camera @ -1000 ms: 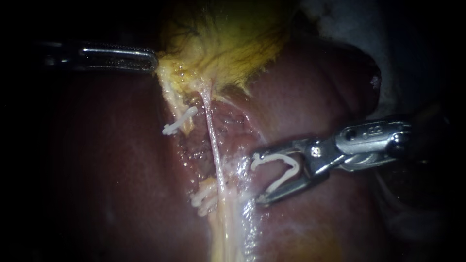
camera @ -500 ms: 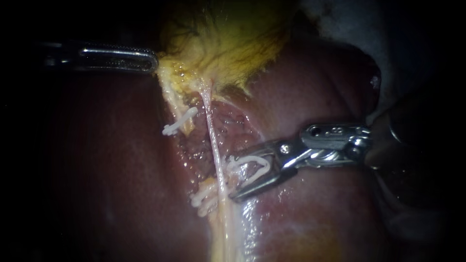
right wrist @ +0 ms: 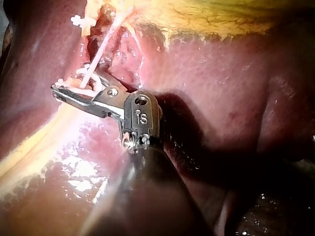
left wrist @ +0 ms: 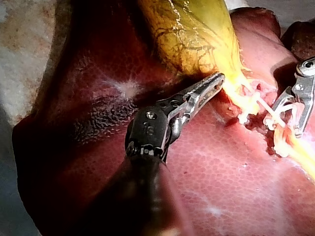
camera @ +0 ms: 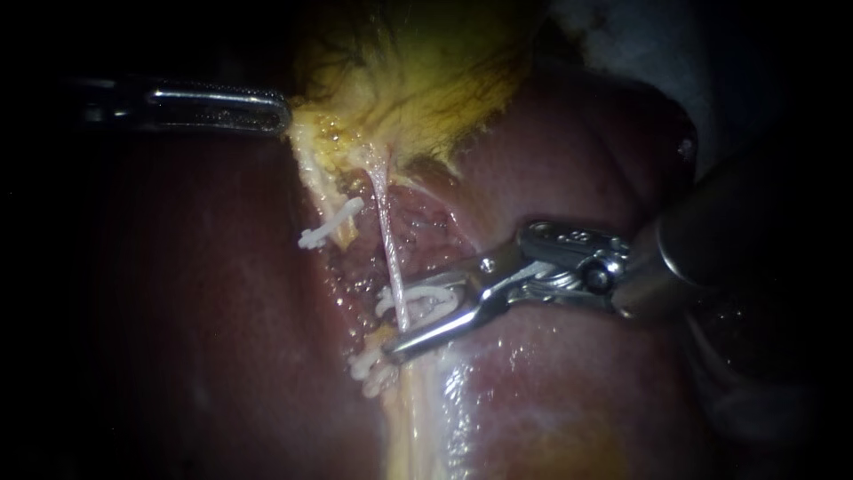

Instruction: Clipping first clip right tube

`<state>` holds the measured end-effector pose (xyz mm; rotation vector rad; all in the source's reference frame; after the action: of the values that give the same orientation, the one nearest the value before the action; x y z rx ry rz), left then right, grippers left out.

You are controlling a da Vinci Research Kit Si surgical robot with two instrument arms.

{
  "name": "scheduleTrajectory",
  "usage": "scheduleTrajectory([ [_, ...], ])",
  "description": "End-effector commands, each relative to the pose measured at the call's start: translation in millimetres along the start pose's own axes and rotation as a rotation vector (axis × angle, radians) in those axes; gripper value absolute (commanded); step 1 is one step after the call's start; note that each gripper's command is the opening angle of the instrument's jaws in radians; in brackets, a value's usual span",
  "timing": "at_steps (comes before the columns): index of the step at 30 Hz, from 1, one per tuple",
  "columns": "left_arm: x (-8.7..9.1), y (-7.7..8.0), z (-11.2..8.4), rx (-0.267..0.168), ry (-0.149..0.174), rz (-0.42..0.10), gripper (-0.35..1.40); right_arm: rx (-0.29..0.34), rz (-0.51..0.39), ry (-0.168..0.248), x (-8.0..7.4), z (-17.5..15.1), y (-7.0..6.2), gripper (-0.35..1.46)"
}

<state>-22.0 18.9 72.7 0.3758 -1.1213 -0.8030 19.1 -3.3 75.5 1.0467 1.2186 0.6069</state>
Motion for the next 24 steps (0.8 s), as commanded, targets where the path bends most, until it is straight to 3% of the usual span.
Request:
scheduleTrajectory([
  [1, 0.0, 0.0, 0.0, 0.0, 0.0, 0.0, -0.35, 0.015, 0.007, 0.004, 0.0, 0.1, -0.2, 0.52],
  [5, 0.0, 0.0, 0.0, 0.0, 0.0, 0.0, -0.35, 0.081, 0.015, 0.017, -0.2, 0.8, -1.5, 0.52],
  [11, 0.0, 0.0, 0.0, 0.0, 0.0, 0.0, -0.35, 0.138, 0.009, -0.015, -0.6, 1.5, -3.4, 0.51],
  [17, 0.0, -0.1, 0.0, -0.001, 0.0, 0.0, -0.35, 0.161, 0.006, -0.033, -0.7, 1.7, -4.1, 0.43],
  [20, 0.0, -0.1, 0.0, -0.001, 0.0, 0.0, -0.35, 0.147, 0.014, -0.022, -0.6, 1.4, -4.1, 0.26],
  [24, 0.0, -0.1, 0.0, -0.001, 0.0, 0.0, -0.35, 0.106, 0.021, 0.012, -0.2, 0.6, -4.3, -0.16],
])
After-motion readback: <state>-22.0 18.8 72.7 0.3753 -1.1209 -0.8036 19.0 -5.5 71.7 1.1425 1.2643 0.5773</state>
